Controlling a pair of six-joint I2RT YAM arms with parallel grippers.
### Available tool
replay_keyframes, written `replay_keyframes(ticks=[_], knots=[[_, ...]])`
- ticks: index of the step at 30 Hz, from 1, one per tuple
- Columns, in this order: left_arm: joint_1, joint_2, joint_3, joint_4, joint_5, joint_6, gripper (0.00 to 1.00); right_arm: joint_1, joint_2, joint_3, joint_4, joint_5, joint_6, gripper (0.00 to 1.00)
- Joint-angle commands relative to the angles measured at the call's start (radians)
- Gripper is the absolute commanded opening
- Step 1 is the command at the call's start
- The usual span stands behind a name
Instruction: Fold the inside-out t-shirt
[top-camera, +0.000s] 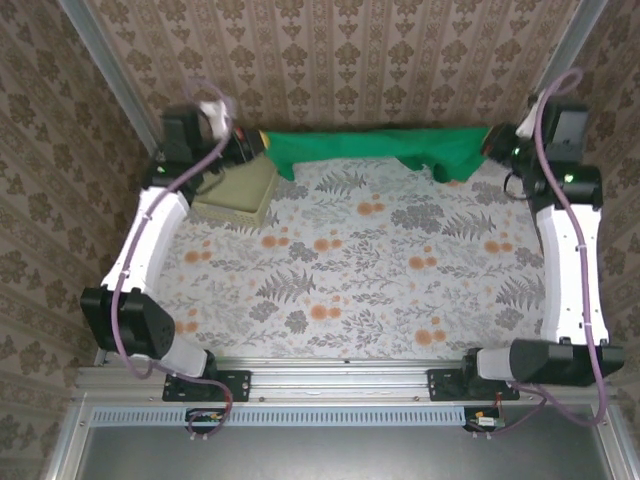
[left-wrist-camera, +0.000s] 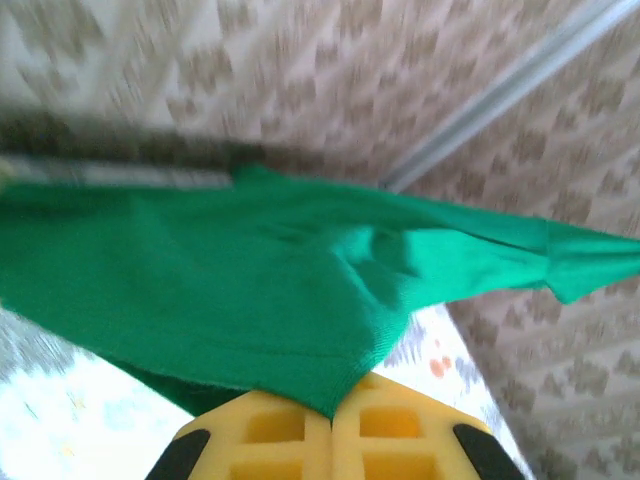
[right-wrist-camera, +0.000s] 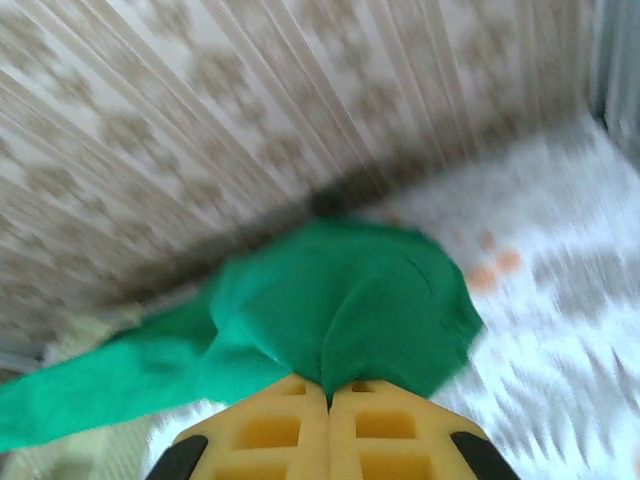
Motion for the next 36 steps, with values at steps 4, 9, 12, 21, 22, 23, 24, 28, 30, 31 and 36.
replay_keyframes(ticks=[4,9,12,21,22,23,24,28,30,31,36], knots=[[-0.248,-0.204,-0.428,0.008,-0.209,0.09,0.0,-0.069,-0.324,-0.489,-0.062,-0.003,0.126,0.0],[-0.29,-0.289,-0.689,-0.07,-0.357,0.017,0.0,-0.08,-0.478,-0.777,-0.143,-0.103,0.2,0.0],[-0.306,-0.352,-0.794,-0.084,-0.391,-0.036,0.0,-0.081,-0.557,-0.892,-0.191,-0.099,0.246,0.0],[-0.412,-0.522,-0.95,-0.152,-0.475,-0.164,0.04,-0.083,-0.764,-0.974,-0.377,0.081,0.345,0.0],[-0.422,-0.543,-0.962,-0.163,-0.49,-0.175,0.04,-0.082,-0.779,-0.969,-0.395,0.096,0.354,0.0],[-0.433,-0.571,-0.975,-0.176,-0.509,-0.186,0.06,-0.082,-0.8,-0.965,-0.408,0.107,0.36,0.0],[-0.441,-0.598,-0.988,-0.188,-0.526,-0.199,0.08,-0.082,-0.816,-0.962,-0.417,0.118,0.373,0.0],[-0.445,-0.667,-1.016,-0.227,-0.563,-0.217,0.16,-0.081,-0.846,-0.939,-0.449,0.179,0.41,0.0],[-0.445,-0.677,-1.015,-0.246,-0.572,-0.221,0.24,-0.082,-0.844,-0.927,-0.457,0.198,0.414,0.02],[-0.445,-0.68,-1.008,-0.257,-0.576,-0.222,0.26,-0.082,-0.844,-0.917,-0.463,0.215,0.412,0.06],[-0.446,-0.722,-0.922,-0.334,-0.665,-0.209,0.45,-0.082,-0.836,-0.827,-0.478,0.292,0.393,0.64]])
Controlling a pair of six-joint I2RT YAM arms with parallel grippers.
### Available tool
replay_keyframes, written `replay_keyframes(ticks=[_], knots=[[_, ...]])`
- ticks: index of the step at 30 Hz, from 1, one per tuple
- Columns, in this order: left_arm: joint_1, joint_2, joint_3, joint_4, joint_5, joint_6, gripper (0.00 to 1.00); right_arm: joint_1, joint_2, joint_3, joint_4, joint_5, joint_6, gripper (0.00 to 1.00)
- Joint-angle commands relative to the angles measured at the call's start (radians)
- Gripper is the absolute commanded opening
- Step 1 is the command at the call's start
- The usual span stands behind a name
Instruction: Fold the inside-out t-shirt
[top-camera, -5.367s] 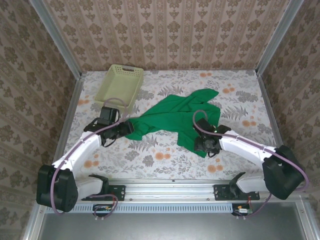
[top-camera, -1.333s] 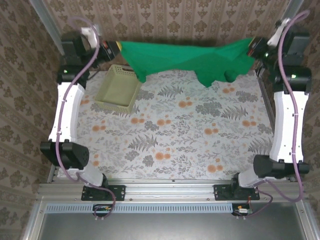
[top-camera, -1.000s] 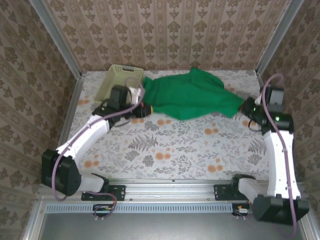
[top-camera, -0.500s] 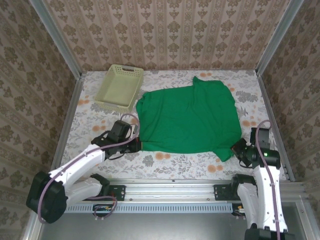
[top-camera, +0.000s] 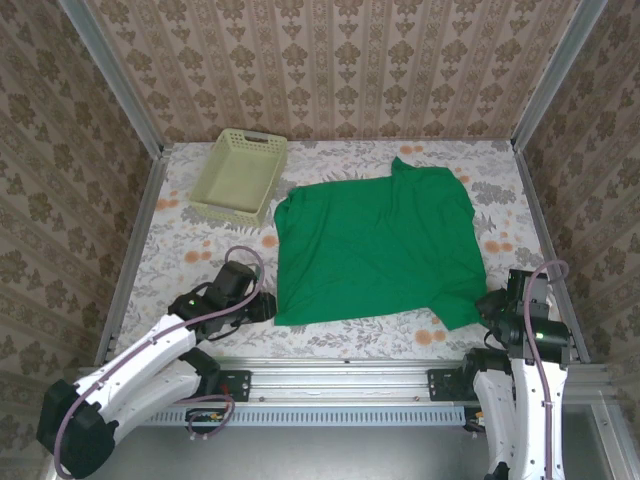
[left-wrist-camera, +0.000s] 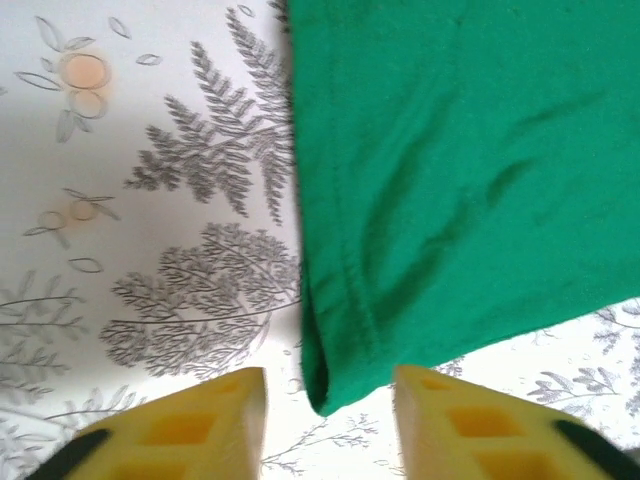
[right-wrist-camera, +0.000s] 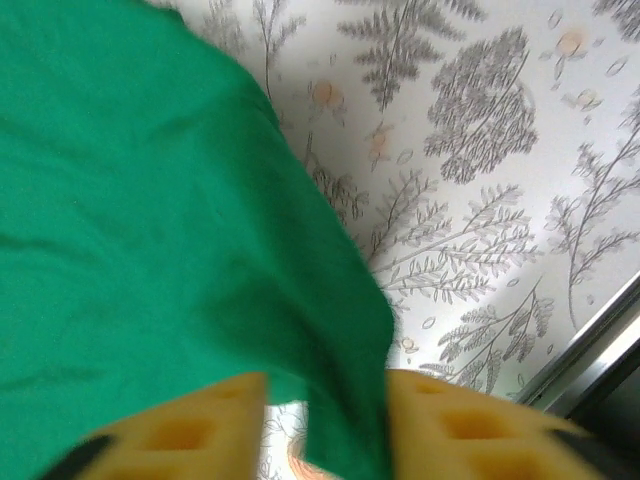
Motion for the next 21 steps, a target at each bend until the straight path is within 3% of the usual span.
replay_keyframes(ticks=[1,4,9,14,21], knots=[[-0.005,-0.027,0.106,-0.061,-0.098,0.009,0.48,-0.002,0.005,0.085,-0.023,0.089,-0.002,0.71],[-0.003,0.072,0.214,0.02,-0.079,0.039,0.49,-0.003,0.061,0.122,0.066,0.048,-0.044,0.76],[-0.031,0.419,0.439,0.162,0.0,0.079,0.5,0.045,0.318,0.194,0.292,-0.138,-0.186,0.8],[-0.013,0.704,0.59,0.242,0.034,0.066,0.54,0.244,0.671,0.319,0.442,-0.094,-0.274,0.83],[0.027,0.905,0.612,0.322,0.087,0.038,0.59,0.287,1.165,0.507,0.609,-0.154,-0.292,0.82]])
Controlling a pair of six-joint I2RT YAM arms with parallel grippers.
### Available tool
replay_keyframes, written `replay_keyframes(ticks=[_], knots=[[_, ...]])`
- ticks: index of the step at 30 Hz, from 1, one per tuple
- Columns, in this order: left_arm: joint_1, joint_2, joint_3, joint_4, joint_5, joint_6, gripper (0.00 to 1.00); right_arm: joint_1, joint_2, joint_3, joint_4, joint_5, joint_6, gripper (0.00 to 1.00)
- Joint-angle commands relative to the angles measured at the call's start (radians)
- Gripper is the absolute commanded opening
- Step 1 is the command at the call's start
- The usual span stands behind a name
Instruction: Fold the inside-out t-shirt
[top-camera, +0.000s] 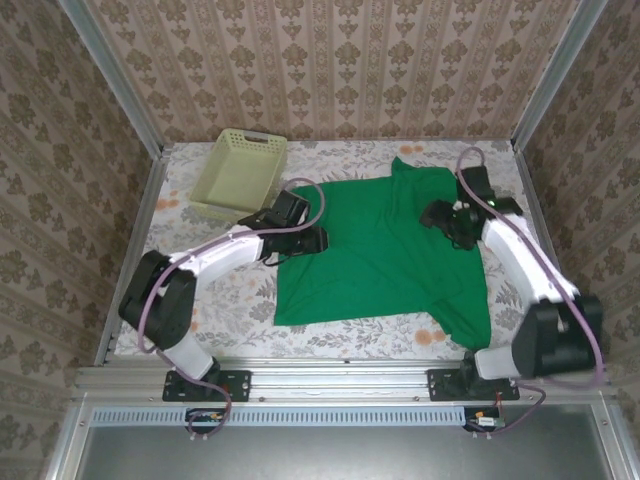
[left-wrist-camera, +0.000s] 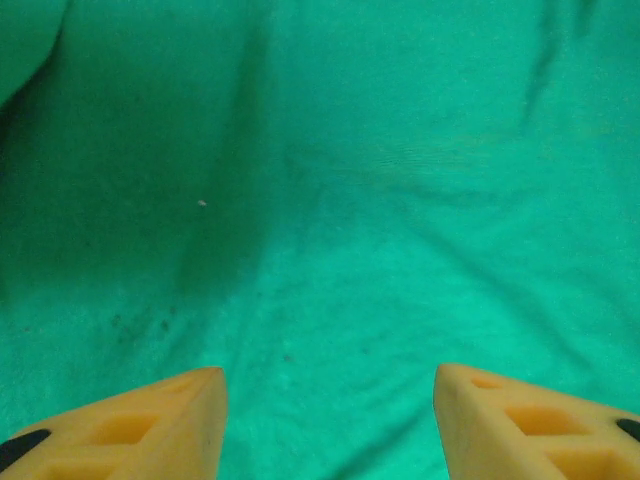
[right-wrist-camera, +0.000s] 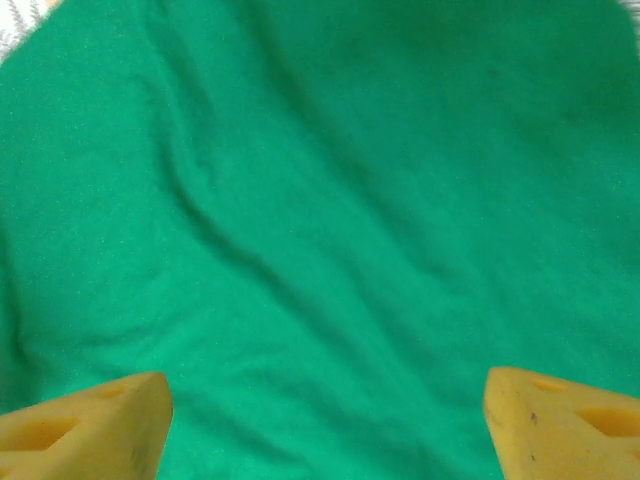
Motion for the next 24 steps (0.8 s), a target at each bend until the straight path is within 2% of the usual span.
replay_keyframes(ticks=[1,6,12,17,20,24], knots=[[0.011,0.035,0.001,0.044,0.035,-0.012,0.59,0.005,0.192,0.116,0.075,-0.027,-0.038,0.81],[0.014,0.043,-0.092,0.056,0.027,-0.035,0.6,-0.01,0.383,0.179,0.055,0.009,0.006,0.79],[0.014,-0.033,-0.146,0.019,-0.001,-0.013,0.61,-0.112,0.315,-0.059,0.134,0.074,0.138,0.79],[0.05,-0.012,0.085,-0.1,-0.074,0.081,0.64,-0.18,0.201,-0.209,0.193,0.079,0.196,0.8],[0.095,0.128,0.299,-0.179,-0.115,0.11,0.66,-0.192,0.135,-0.246,0.212,0.09,0.212,0.8],[0.103,0.321,0.561,-0.274,-0.178,0.152,0.67,-0.185,0.097,-0.199,0.19,0.085,0.174,0.8]])
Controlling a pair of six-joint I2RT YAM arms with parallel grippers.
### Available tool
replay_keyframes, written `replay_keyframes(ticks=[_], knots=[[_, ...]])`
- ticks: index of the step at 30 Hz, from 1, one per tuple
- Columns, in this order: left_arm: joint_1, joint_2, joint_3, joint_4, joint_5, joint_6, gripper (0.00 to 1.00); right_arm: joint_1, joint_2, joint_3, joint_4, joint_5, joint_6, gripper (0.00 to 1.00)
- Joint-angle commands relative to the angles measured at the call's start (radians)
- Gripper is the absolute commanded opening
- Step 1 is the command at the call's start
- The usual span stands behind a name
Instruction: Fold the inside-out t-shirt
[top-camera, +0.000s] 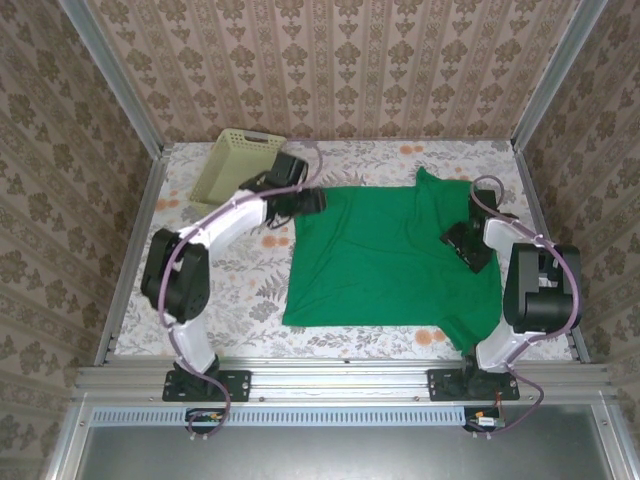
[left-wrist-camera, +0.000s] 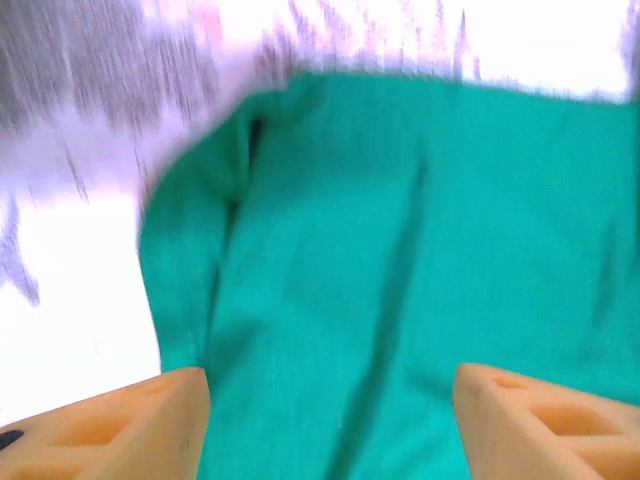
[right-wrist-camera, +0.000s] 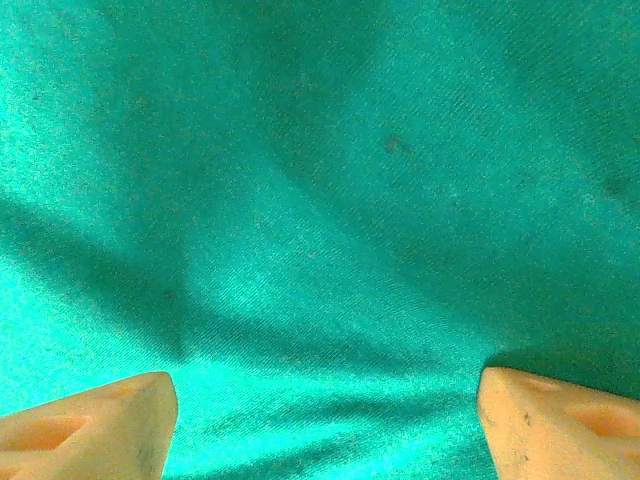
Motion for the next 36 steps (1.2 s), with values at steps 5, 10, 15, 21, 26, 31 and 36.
replay_keyframes(ticks=[5,10,15,21,26,31,36], knots=[[0.002,0.294,0.34,-0.194,-0.105,0.1,0.68,0.058,-0.057,0.114,-0.063,0.044,-0.072,0.81],[-0.007,0.459,0.565,-0.284,-0.144,0.117,0.7,0.091,-0.03,0.171,-0.062,0.055,-0.133,0.81],[-0.021,0.615,0.784,-0.401,-0.204,0.122,0.67,0.094,0.063,0.225,-0.06,0.022,-0.162,0.81],[-0.003,0.713,0.908,-0.5,-0.268,0.103,0.54,0.098,0.151,0.261,-0.058,0.019,-0.14,0.82],[0.027,0.67,0.828,-0.485,-0.284,0.108,0.44,0.028,0.181,0.243,-0.087,0.073,-0.063,0.82],[0.065,0.564,0.668,-0.418,-0.323,0.117,0.39,-0.056,0.135,0.176,-0.073,0.117,-0.019,0.82],[0.085,0.523,0.632,-0.4,-0.322,0.138,0.35,-0.079,0.116,0.163,-0.072,0.119,-0.021,0.81]])
